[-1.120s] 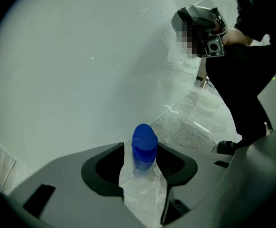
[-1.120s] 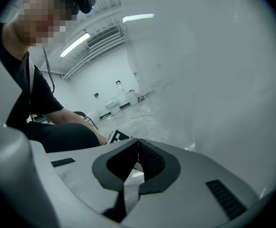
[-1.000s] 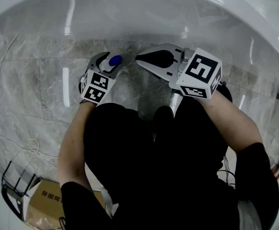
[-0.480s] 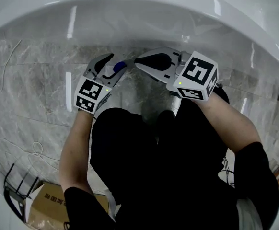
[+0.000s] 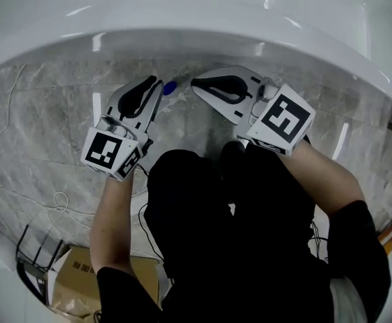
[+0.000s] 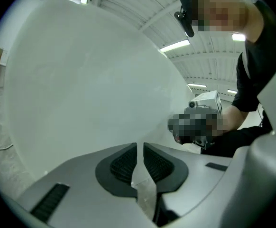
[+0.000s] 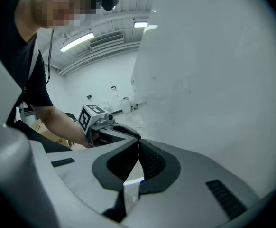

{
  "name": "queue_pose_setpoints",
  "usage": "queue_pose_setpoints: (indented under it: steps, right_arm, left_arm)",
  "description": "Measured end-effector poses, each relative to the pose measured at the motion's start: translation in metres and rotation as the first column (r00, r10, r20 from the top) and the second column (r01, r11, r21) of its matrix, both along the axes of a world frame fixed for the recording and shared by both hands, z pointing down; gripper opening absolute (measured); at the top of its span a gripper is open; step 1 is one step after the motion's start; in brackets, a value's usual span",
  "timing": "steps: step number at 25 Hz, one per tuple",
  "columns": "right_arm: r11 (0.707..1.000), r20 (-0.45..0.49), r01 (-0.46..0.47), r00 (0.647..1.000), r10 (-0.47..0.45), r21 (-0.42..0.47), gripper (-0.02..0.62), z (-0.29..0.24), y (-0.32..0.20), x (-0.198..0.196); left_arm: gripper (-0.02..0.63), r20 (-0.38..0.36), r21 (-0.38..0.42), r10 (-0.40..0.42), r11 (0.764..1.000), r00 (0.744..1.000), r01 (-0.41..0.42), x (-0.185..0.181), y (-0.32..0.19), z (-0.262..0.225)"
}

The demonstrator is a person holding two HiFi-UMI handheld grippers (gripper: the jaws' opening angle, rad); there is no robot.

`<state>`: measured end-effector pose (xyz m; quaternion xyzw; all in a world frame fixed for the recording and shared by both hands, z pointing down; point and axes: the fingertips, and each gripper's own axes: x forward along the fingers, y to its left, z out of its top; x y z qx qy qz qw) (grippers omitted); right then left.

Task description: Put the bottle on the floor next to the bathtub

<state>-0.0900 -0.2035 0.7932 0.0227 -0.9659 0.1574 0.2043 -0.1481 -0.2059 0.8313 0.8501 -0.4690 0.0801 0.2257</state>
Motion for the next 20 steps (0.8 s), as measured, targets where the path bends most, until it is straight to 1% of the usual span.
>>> queue_pose_setpoints:
  steps: [1,3,4,7,10,13,16,18,20]
  right_arm:
    - [0.999,0.035,-0.007,0.999,0.005,0.038,0.028,-0.019,0.002,-0.002]
    - [0.996,0.093,0.003,0.996,-0.011,0.09,0.028,-0.047,0.009,-0.007]
    - [0.996,0.108,0.013,0.994,-0.022,0.084,0.028,-0.056,0.012,-0.008]
    - [1.0,0.119,0.029,0.993,-0.028,-0.007,0.028,-0.078,0.016,-0.008]
    - [0.998,0.127,0.005,0.992,0.002,-0.056,0.028,-0.129,0.023,-0.003]
    - [0.998,0.106,-0.006,0.994,0.013,-0.062,0.028,-0.19,0.031,0.004]
    - [0.998,0.081,0.006,0.997,-0.001,-0.059,0.028,-0.242,0.036,0.005]
    - [0.998,0.085,0.008,0.996,-0.003,-0.069,0.028,-0.28,0.04,0.002]
    - [0.995,0.101,0.008,0.995,0.003,-0.104,0.028,-0.32,0.046,0.001]
  left_arm:
    - [0.043,-0.009,0.0,-0.024,1.0,1.0,0.024,-0.001,0.003,-0.017]
    - [0.027,-0.004,-0.001,-0.073,0.997,0.997,0.073,-0.007,0.005,-0.045]
    - [0.024,0.005,-0.001,-0.094,0.996,0.996,0.094,-0.011,0.004,-0.057]
    - [0.018,0.053,0.0,-0.14,0.99,0.989,0.14,-0.023,0.002,-0.092]
    - [0.017,0.088,-0.001,-0.154,0.988,0.984,0.155,-0.023,0.013,-0.153]
    - [0.017,0.067,-0.008,-0.143,0.99,0.987,0.144,-0.009,0.023,-0.227]
    - [0.017,0.057,-0.011,-0.133,0.991,0.99,0.134,-0.004,0.03,-0.288]
    - [0.017,0.058,-0.021,-0.131,0.991,0.99,0.132,-0.003,0.037,-0.324]
    - [0.017,0.059,-0.025,-0.131,0.991,0.99,0.133,-0.002,0.043,-0.361]
